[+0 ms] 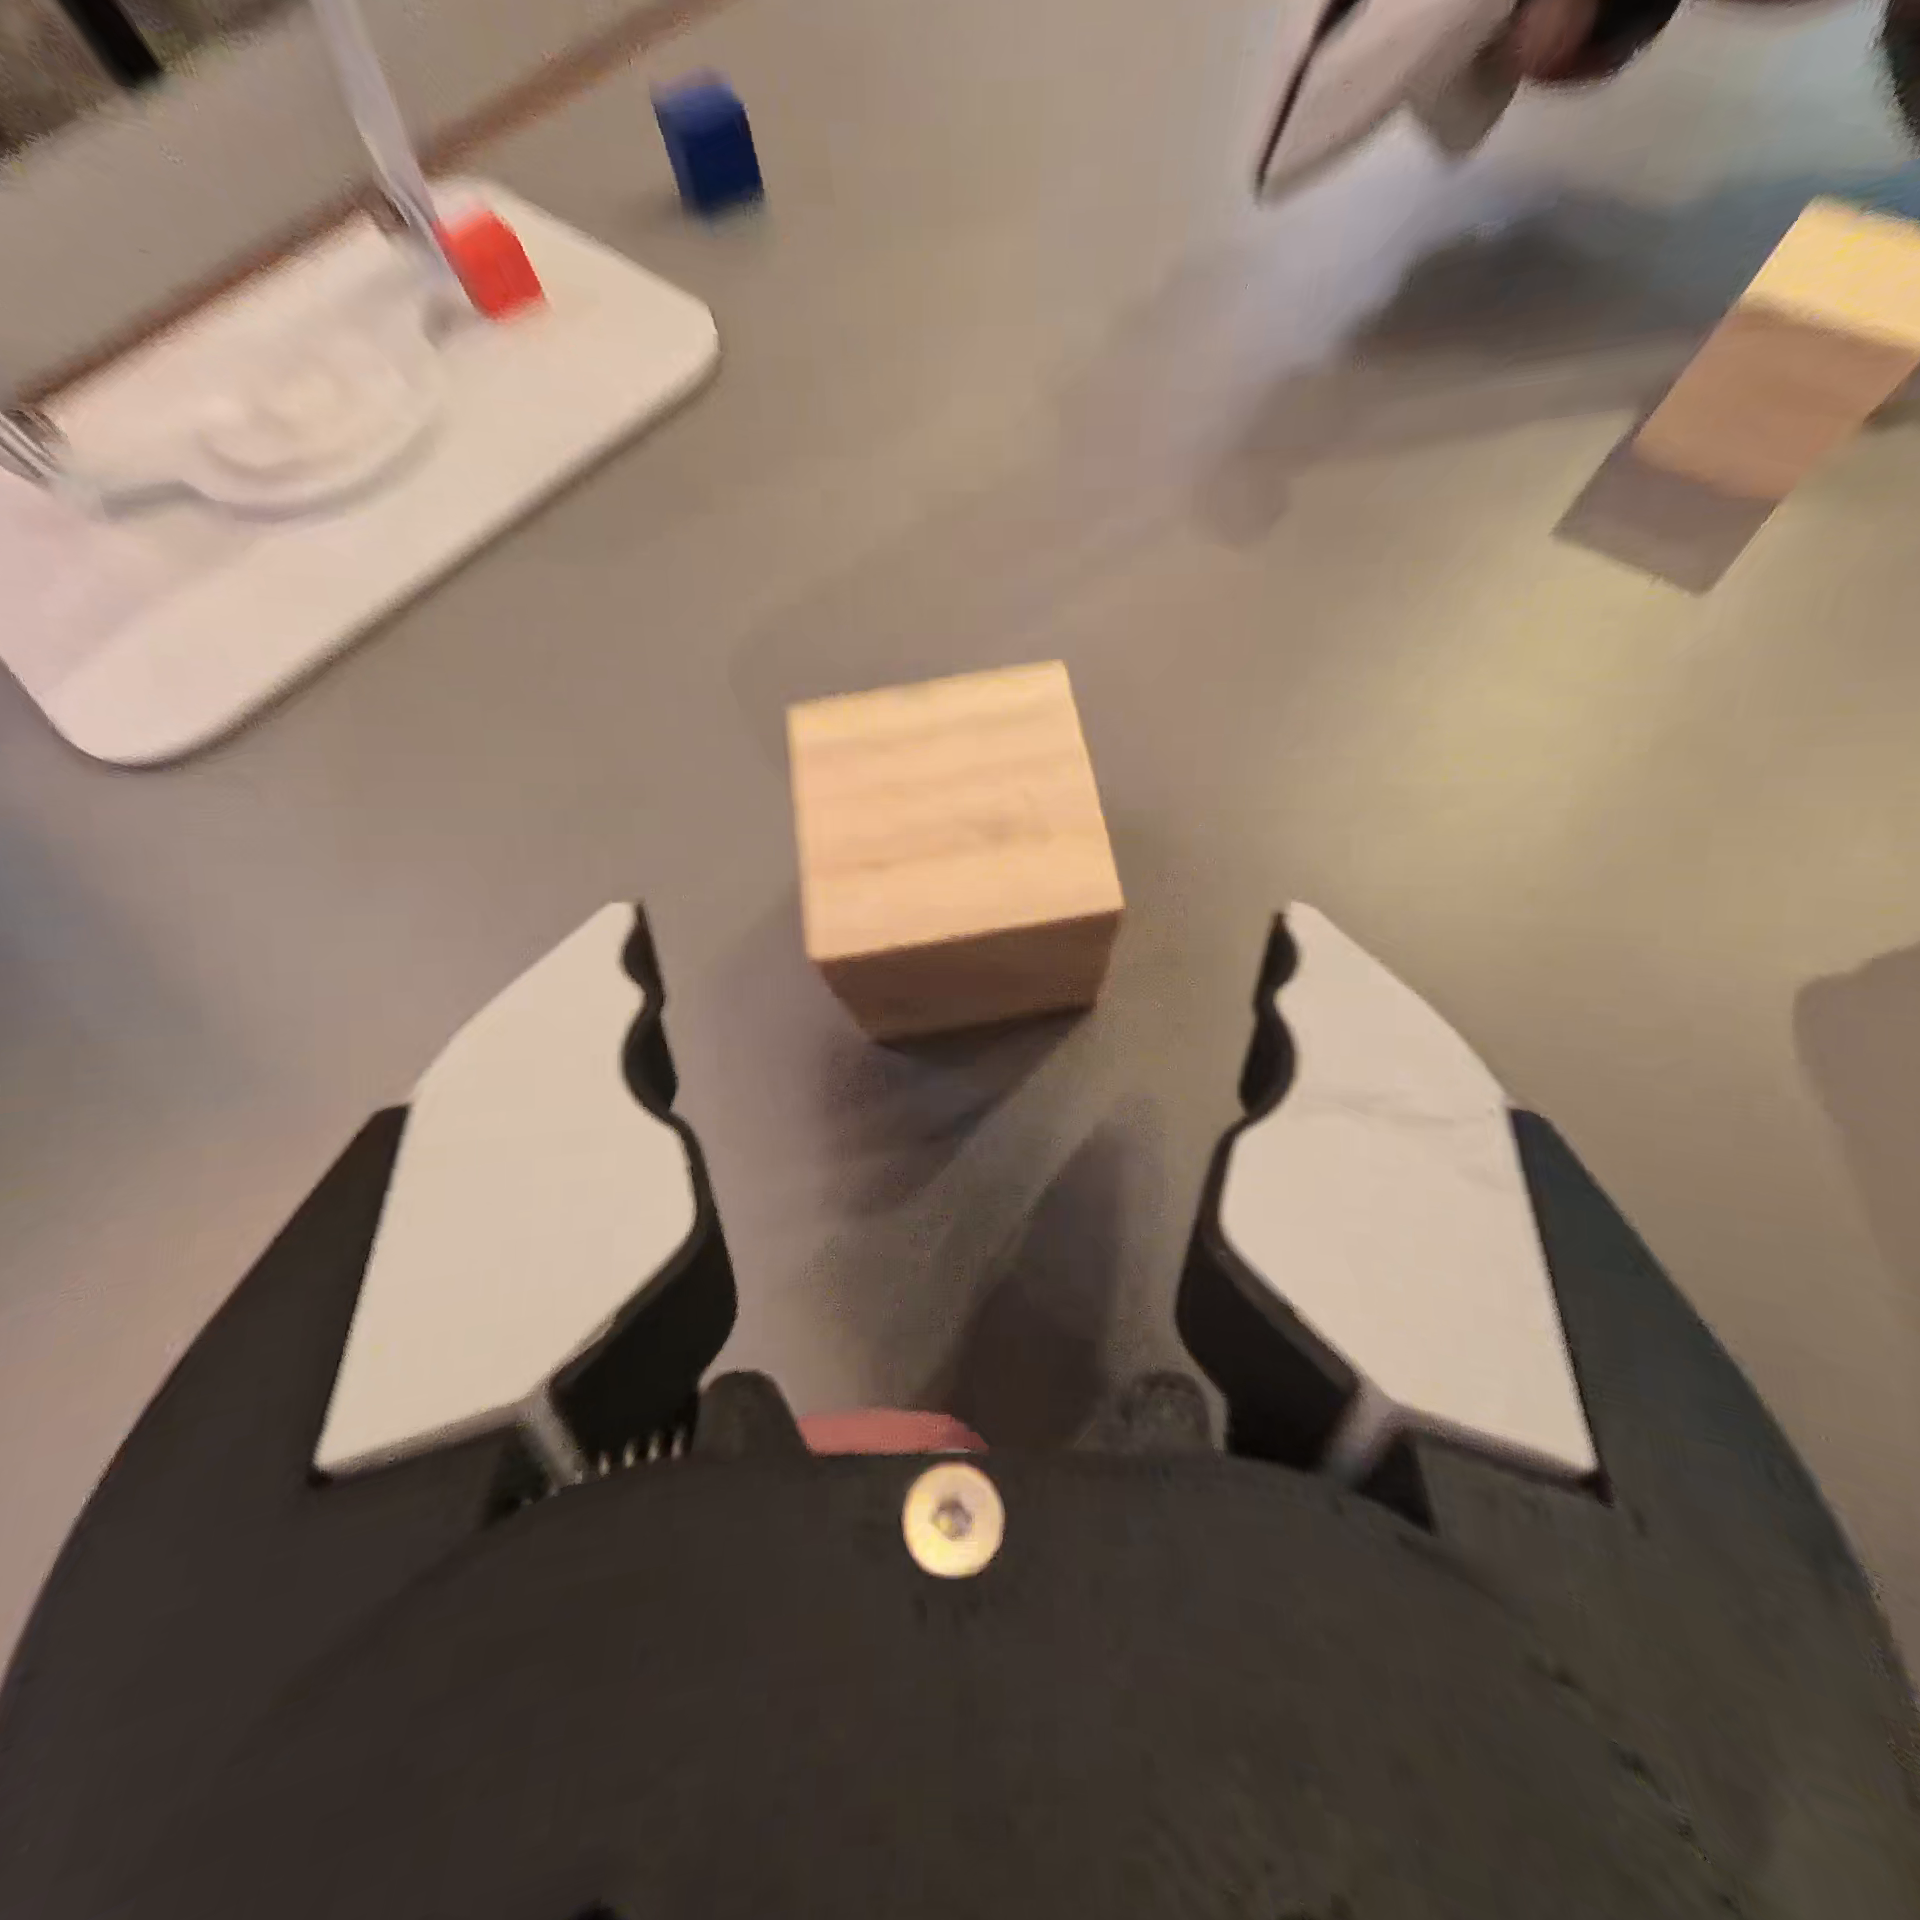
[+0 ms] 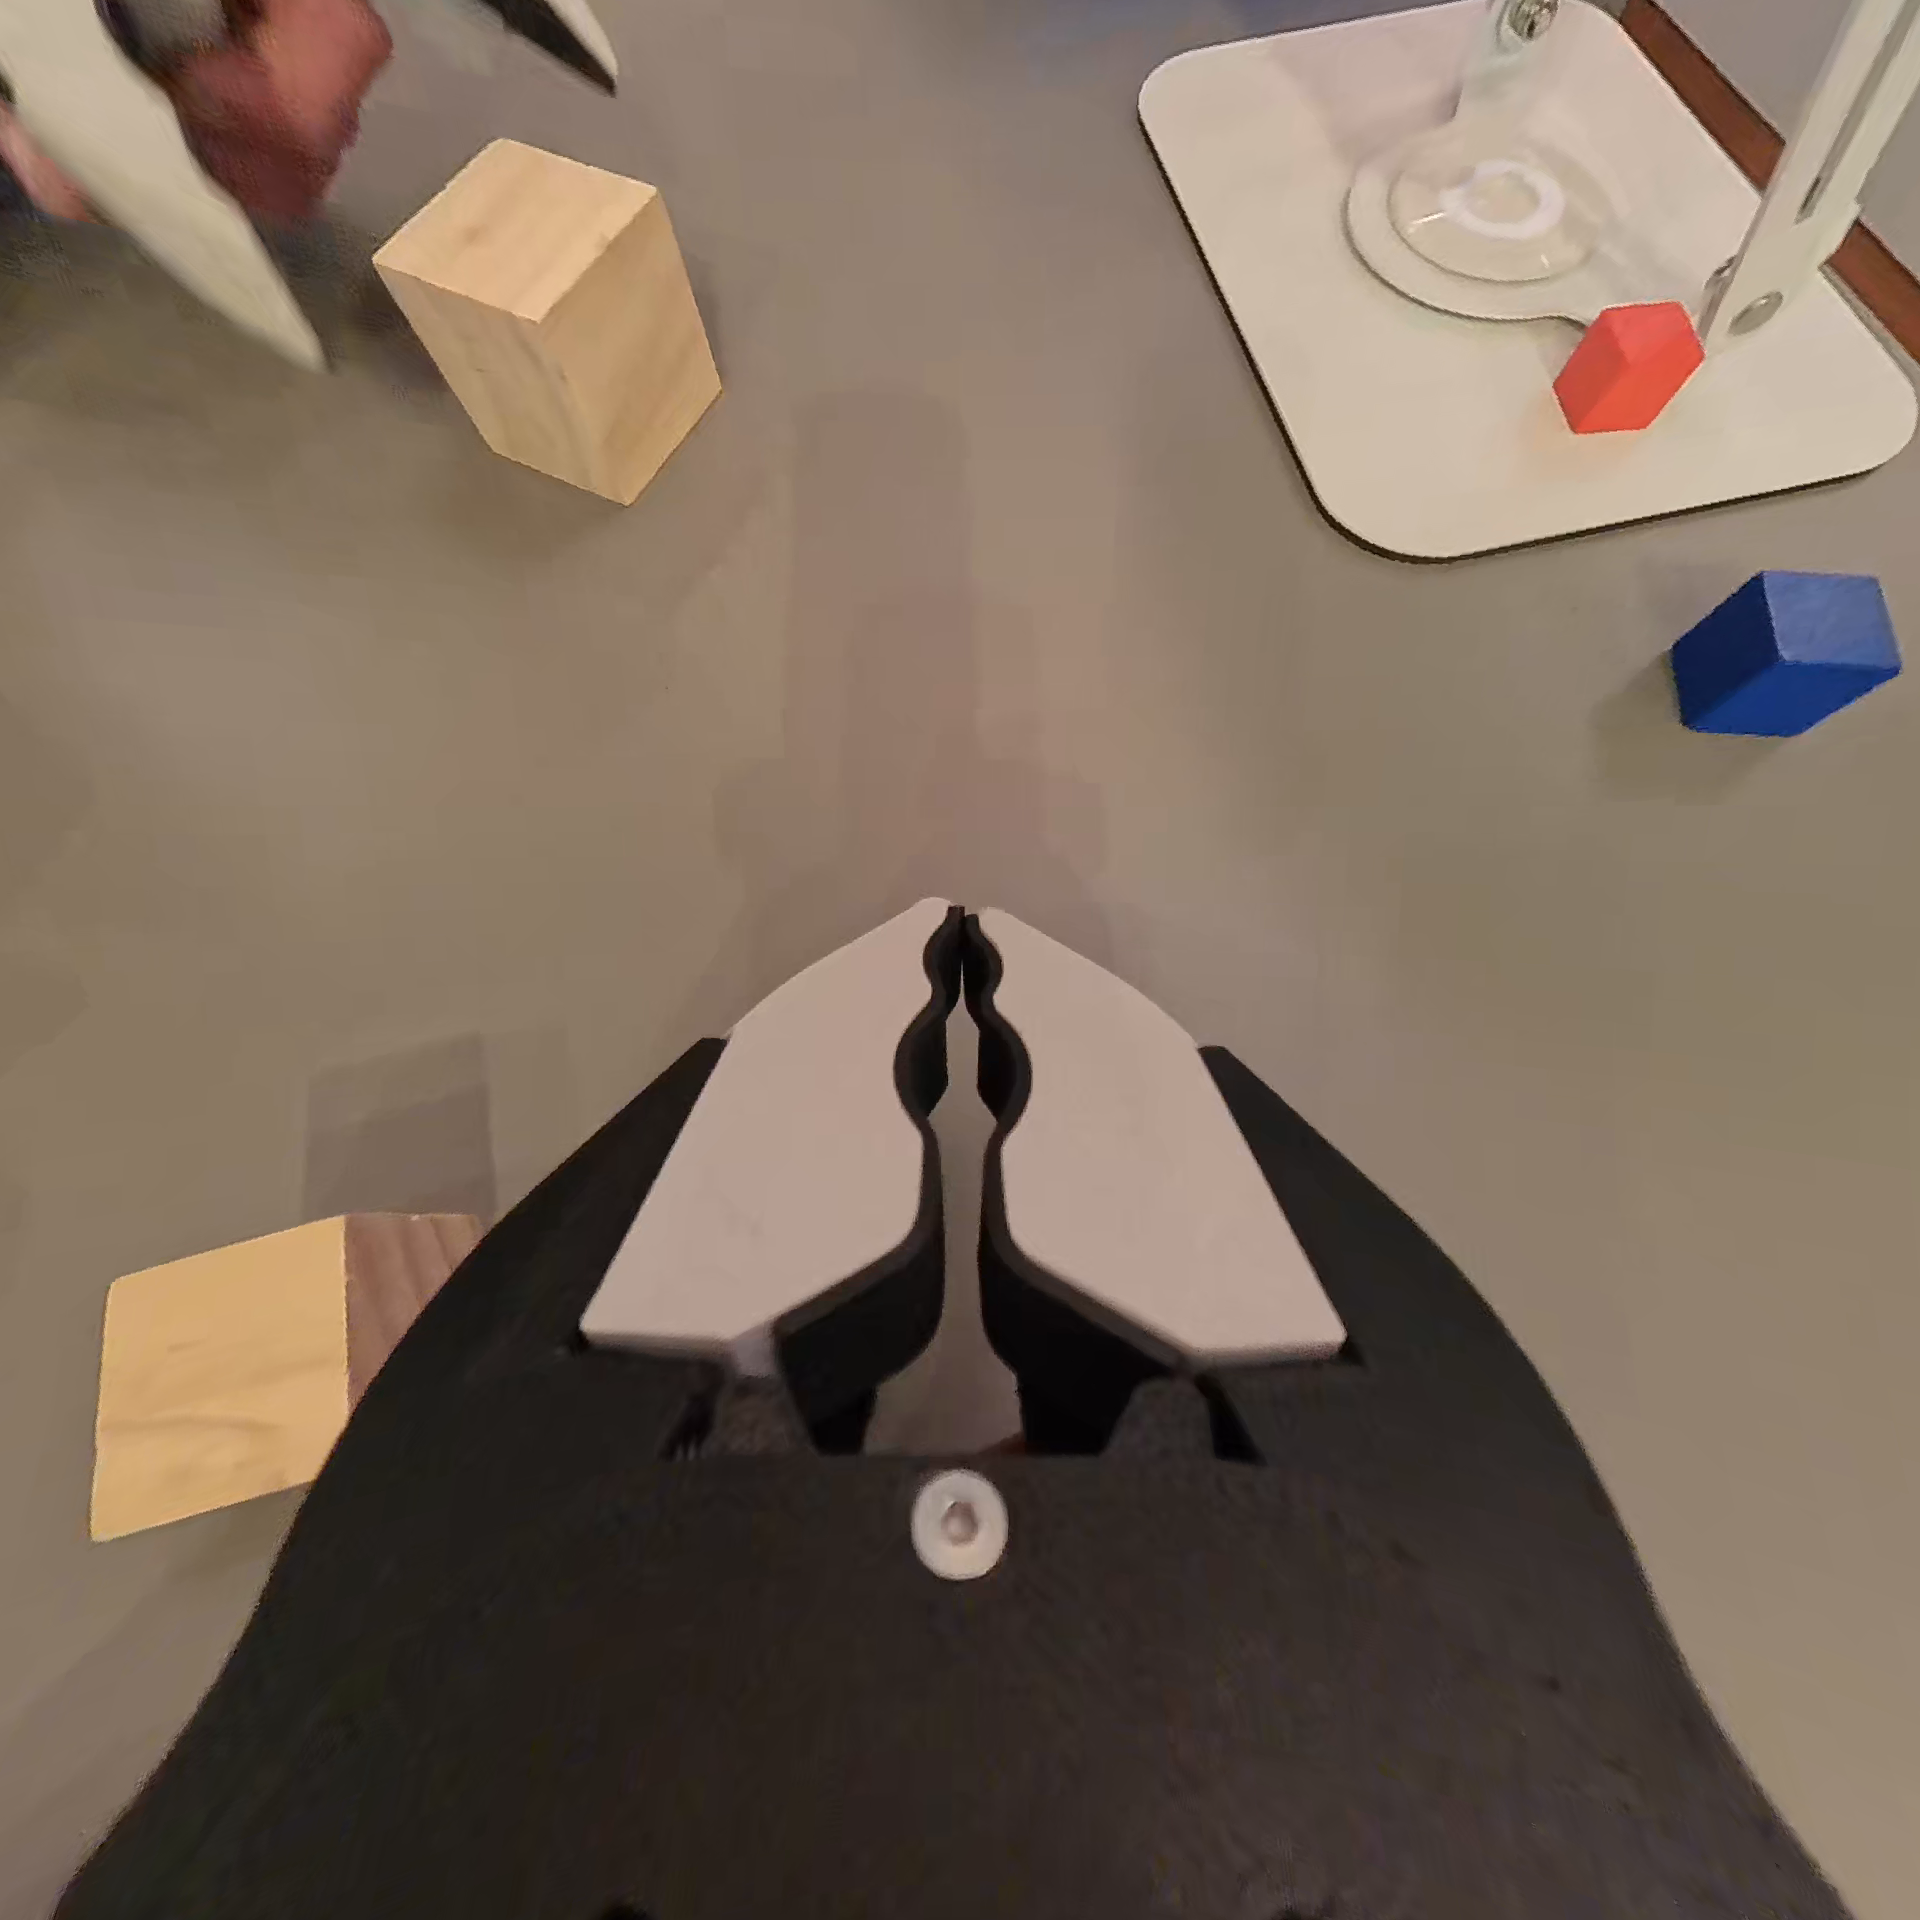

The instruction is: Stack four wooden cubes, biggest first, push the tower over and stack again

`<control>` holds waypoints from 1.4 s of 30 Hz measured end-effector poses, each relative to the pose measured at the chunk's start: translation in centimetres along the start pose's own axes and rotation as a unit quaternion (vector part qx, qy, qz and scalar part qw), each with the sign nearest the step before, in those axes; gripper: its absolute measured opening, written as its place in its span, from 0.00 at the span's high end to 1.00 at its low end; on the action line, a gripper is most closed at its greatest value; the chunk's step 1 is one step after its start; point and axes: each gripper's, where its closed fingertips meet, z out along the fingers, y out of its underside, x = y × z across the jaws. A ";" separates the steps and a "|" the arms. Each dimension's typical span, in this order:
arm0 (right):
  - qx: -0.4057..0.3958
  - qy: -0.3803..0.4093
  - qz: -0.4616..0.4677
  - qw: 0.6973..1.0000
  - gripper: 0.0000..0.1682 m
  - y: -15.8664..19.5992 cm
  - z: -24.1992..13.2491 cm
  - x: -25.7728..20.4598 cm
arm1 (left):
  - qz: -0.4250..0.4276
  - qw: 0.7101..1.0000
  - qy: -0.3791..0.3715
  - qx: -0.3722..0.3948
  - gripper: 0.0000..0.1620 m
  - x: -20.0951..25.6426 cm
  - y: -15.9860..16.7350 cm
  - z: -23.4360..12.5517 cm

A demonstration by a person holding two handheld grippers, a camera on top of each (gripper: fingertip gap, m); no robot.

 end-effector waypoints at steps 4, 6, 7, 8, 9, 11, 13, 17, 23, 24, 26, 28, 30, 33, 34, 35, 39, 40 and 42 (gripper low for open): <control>0.000 -0.005 -0.003 1.000 1.00 -0.1 0.2 -0.4 | 0.008 1.000 -0.017 -0.024 0.62 0.5 0.1 2.0; 0.003 -0.010 -0.005 1.000 1.00 -0.2 -0.1 -0.6 | 0.012 1.000 -0.006 -0.024 0.62 0.5 -0.4 2.8; 0.006 -0.012 -0.008 1.000 1.00 -0.3 -0.5 -0.7 | 0.021 1.000 -0.003 -0.022 0.63 0.2 -0.6 2.9; 0.010 -0.019 -0.012 1.000 1.00 -0.5 -1.0 -1.1 | 0.029 0.999 0.011 -0.022 0.63 0.0 -0.5 2.9; 0.012 -0.032 -0.017 0.999 1.00 -0.6 -1.8 -1.6 | 0.035 0.999 0.023 -0.023 0.63 -0.4 -0.4 2.7; 0.015 -0.070 -0.029 0.997 1.00 -0.5 -3.5 -3.5 | 0.059 0.997 0.047 -0.017 0.63 -1.4 0.0 2.1; 0.029 -0.087 -0.054 0.994 1.00 -0.3 -5.3 -5.3 | 0.056 0.995 0.077 -0.021 0.63 -2.7 0.7 1.5; 0.017 -0.088 -0.063 0.994 0.64 1.8 -6.9 -8.6 | 0.091 0.986 0.141 -0.017 0.63 -3.7 1.4 0.8; -0.078 -0.100 -0.070 0.989 0.60 6.9 -3.5 -11.9 | 0.135 0.970 0.200 -0.014 0.63 -2.7 1.3 0.8; -0.072 -0.099 -0.076 0.990 0.72 6.5 -2.9 -12.0 | 0.136 0.970 0.202 -0.013 0.63 -2.5 1.2 0.9; -0.049 -0.103 -0.087 0.990 0.73 4.4 -1.7 -12.2 | 0.147 0.969 0.198 -0.012 0.63 -2.5 1.2 0.9; -0.019 -0.091 -0.089 0.992 0.73 0.8 -0.1 -11.6 | 0.145 0.969 0.198 -0.007 0.63 -2.4 1.2 0.9; 0.004 -0.093 -0.098 0.991 0.73 -3.3 1.8 -11.3 | 0.149 0.969 0.197 -0.007 0.63 -2.4 1.2 0.9; -0.003 -0.124 -0.143 0.982 0.73 -8.7 5.2 -11.3 | 0.150 0.968 0.202 -0.007 0.63 -2.3 1.2 0.9; -0.009 -0.122 -0.158 0.980 0.73 -10.2 6.5 -10.9 | 0.151 0.968 0.203 -0.007 0.63 -2.3 1.2 0.9; -0.015 -0.127 -0.167 0.978 0.73 -11.5 7.7 -10.7 | 0.151 0.967 0.204 -0.007 0.63 -2.3 1.3 0.9; -0.055 -0.151 -0.173 0.972 0.73 -14.1 11.9 -10.3 | 0.153 0.966 0.206 -0.006 0.63 -2.3 1.3 0.8; -0.070 -0.155 -0.175 0.970 0.73 -14.0 12.7 -10.2 | 0.154 0.966 0.207 -0.006 0.63 -2.2 1.3 0.8; -0.090 -0.154 -0.171 0.969 0.73 -13.6 13.8 -9.9 | 0.154 0.966 0.209 -0.006 0.63 -2.2 1.3 0.8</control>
